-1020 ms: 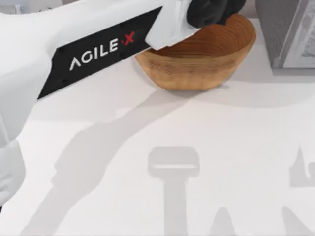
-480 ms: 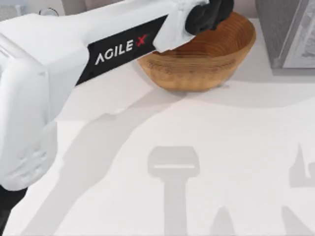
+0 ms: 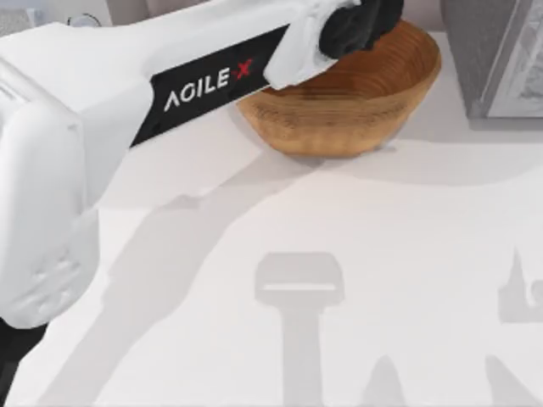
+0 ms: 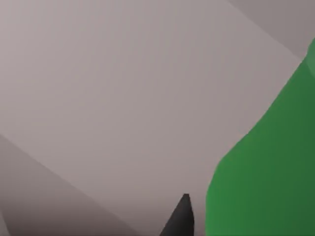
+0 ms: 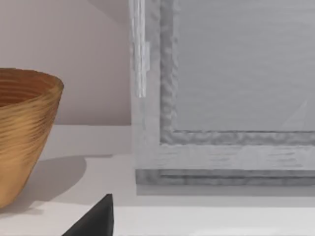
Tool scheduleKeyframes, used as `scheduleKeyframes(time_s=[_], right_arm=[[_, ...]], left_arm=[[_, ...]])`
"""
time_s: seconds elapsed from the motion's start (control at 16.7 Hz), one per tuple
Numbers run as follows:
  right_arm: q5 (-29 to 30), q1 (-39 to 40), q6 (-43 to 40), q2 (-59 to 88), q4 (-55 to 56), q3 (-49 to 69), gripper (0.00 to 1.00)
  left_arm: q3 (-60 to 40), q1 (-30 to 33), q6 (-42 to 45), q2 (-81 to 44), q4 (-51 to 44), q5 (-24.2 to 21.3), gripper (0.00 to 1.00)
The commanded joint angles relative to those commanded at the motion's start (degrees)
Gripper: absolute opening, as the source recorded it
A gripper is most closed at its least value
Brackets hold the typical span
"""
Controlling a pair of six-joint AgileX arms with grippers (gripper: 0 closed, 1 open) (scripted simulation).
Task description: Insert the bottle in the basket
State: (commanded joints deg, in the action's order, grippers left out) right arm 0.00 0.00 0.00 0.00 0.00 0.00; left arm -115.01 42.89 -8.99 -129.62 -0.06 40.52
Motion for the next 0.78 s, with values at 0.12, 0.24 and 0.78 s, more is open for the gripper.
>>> scheduleKeyframes(time_s=[0.12, 0.24, 0.78], right_arm=[[0.0, 0.0, 0.0, 0.0, 0.0, 0.0, 1.00], [0.0, 0.0, 0.0, 0.0, 0.0, 0.0, 1.00], [0.0, 0.0, 0.0, 0.0, 0.0, 0.0, 1.00]], left_arm=[[0.0, 0.0, 0.0, 0.0, 0.0, 0.0, 0.60], [0.0, 0.0, 0.0, 0.0, 0.0, 0.0, 0.75], [0.0, 0.0, 0.0, 0.0, 0.0, 0.0, 1.00]])
